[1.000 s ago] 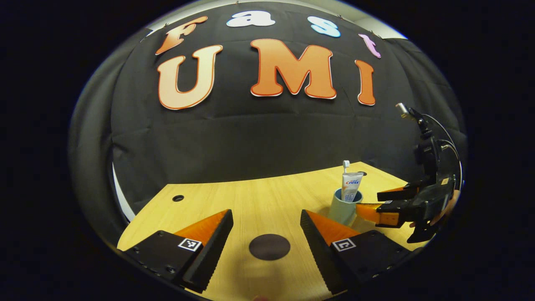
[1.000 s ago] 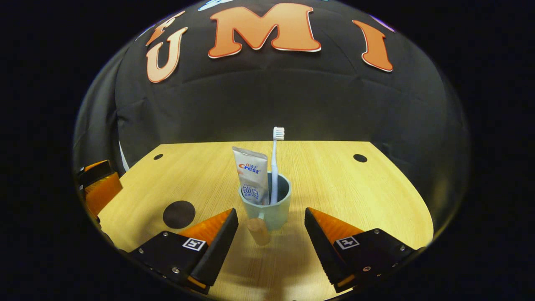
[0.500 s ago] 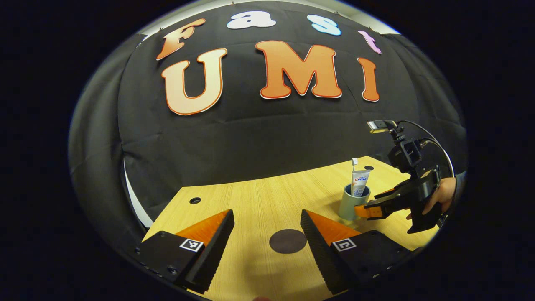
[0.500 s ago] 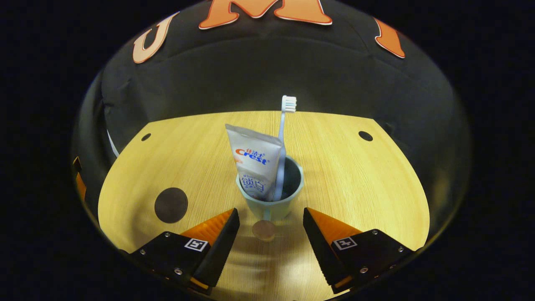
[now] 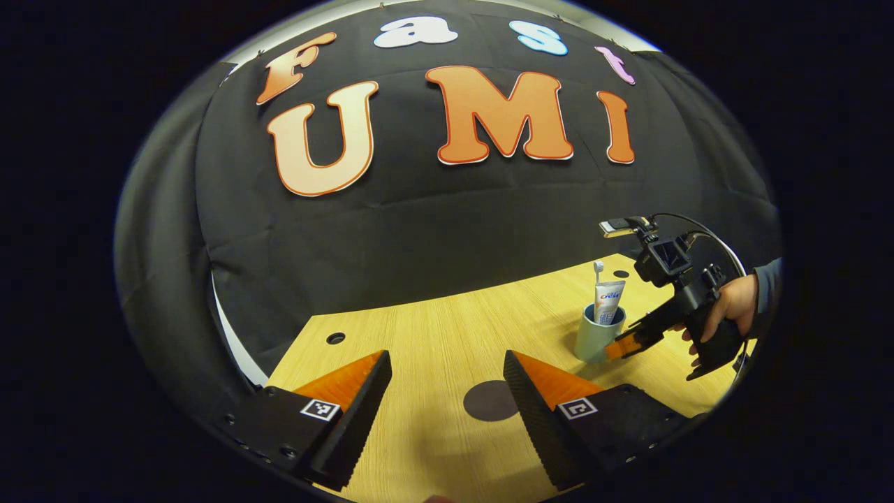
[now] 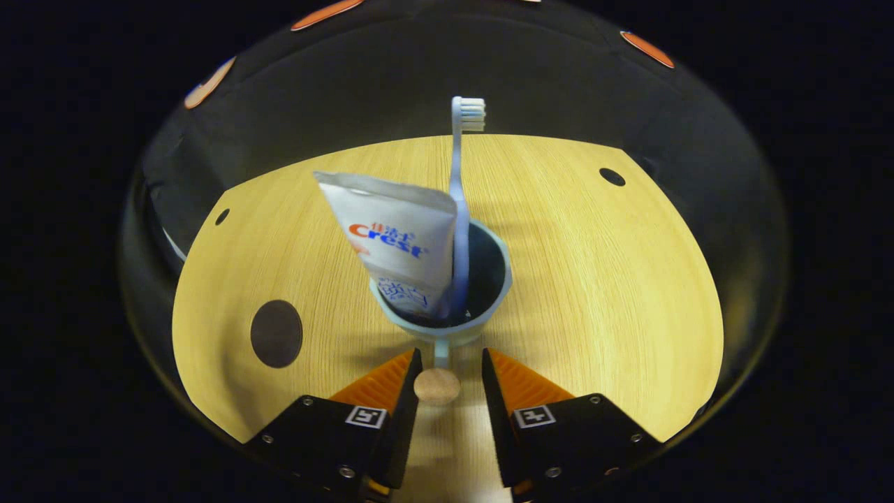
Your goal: Put the toothbrush and toothpaste on the desktop into the cup, then pick up the cup and place it on the coaster on the desktop.
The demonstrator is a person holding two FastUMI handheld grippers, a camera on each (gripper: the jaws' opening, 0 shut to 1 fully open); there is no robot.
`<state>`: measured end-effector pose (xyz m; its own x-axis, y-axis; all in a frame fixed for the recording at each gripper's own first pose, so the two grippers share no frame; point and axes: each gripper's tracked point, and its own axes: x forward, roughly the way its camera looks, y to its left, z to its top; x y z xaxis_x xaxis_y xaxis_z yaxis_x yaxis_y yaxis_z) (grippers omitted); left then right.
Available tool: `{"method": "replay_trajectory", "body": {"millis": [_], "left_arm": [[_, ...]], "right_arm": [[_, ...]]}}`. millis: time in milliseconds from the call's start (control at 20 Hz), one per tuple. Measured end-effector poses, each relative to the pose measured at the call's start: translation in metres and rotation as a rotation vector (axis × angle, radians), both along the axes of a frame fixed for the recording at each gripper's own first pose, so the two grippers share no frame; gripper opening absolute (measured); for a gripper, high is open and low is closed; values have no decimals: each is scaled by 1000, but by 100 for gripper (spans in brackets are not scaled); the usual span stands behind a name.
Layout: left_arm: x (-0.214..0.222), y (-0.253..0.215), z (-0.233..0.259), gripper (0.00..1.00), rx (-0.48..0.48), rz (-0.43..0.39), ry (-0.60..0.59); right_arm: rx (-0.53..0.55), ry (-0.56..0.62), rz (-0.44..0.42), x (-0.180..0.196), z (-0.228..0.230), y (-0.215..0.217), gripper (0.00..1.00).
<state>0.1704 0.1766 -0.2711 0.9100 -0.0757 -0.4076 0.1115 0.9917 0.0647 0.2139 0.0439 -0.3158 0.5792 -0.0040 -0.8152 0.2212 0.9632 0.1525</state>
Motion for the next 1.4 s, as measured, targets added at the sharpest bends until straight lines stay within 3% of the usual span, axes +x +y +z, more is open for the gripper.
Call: {"method": "replay_trajectory", "body": {"millis": [50,100,500,1000,1400], "left_arm": [[-1,0,-1,97,-2,0,5],[-3,1,-1,97,-4,0,9],[-5,15,-5,97,-5,31,24],[-15,24,2,97,-16,52,5],[-31,44,10,97,-34,108,-4]], "right_arm": [[14,6,-11,3,0,1,47],[12,12,-25,5,-2,1,34],[-4,29,-12,5,3,2,18],[-2,-48,33,9,12,3,14],[-11,-83,160,11,12,5,14]]}}
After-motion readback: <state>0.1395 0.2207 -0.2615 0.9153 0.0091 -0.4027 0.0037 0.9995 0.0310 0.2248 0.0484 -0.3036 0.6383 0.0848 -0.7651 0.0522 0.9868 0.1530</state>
